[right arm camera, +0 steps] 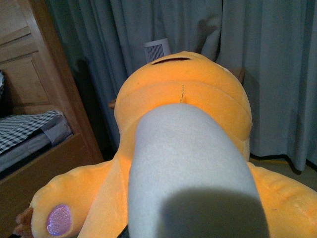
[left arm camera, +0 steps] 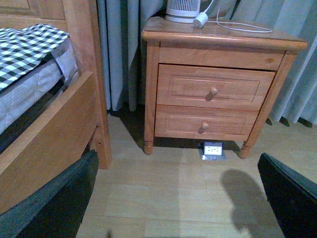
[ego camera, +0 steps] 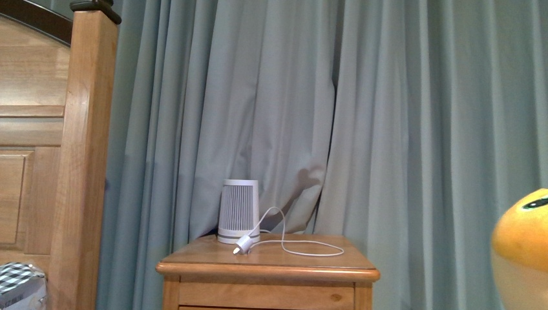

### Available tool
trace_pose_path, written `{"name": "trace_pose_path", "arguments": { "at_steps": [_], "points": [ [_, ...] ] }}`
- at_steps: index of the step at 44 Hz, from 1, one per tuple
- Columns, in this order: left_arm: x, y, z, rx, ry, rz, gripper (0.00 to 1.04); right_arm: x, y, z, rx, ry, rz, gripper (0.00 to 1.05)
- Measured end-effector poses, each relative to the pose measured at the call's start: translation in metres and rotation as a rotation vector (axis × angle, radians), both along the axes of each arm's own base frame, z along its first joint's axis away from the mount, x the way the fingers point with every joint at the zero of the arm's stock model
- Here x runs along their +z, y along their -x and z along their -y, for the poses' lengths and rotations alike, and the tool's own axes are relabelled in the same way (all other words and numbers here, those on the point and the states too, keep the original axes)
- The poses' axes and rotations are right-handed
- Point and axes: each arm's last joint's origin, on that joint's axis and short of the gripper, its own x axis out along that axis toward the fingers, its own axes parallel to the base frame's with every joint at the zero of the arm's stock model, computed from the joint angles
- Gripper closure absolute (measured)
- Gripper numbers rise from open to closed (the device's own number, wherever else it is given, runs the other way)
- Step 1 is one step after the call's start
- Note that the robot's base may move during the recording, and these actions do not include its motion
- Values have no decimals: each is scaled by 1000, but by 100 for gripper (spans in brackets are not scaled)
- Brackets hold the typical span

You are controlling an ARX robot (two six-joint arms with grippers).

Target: Put away toys

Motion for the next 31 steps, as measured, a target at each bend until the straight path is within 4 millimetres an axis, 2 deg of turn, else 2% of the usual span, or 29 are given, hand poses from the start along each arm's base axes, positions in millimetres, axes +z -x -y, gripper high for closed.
{"name": "trace_pose_path", "arguments": {
  "at_steps": [31],
  "points": [
    [0, 0, 0, 0, 0, 0, 6, 0, 0, 0, 1, 0, -1, 95]
  ]
}}
